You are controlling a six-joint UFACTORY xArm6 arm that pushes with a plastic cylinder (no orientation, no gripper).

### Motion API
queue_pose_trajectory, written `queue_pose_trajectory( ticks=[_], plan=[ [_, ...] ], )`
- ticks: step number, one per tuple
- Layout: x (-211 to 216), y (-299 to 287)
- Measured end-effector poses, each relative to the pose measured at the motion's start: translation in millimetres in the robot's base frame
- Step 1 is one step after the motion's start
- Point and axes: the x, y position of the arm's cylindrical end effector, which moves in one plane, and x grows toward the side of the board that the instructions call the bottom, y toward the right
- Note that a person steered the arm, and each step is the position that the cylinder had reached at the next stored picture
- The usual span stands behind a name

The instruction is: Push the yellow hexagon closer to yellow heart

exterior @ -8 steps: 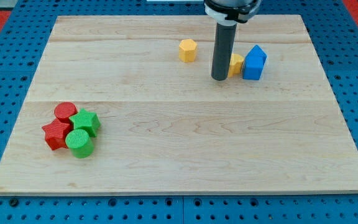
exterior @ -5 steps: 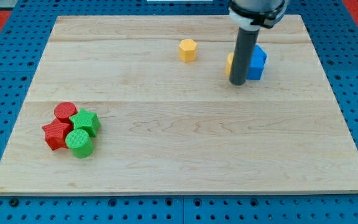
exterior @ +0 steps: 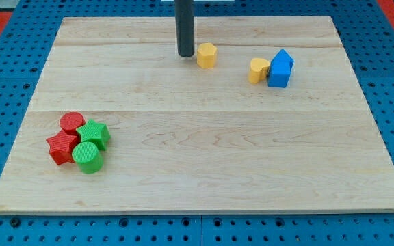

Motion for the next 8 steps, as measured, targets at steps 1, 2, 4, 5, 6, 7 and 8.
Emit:
queue_pose_trajectory(
  ticks=[1,2,4,5,6,7,8],
  plan=[
    [1.4,32.8],
    [9.5,47.9],
    [4.4,91.2],
    [5.6,94.6],
    [7.9,94.6],
    [10.0,102.1],
    [9.0,101.2]
  ],
)
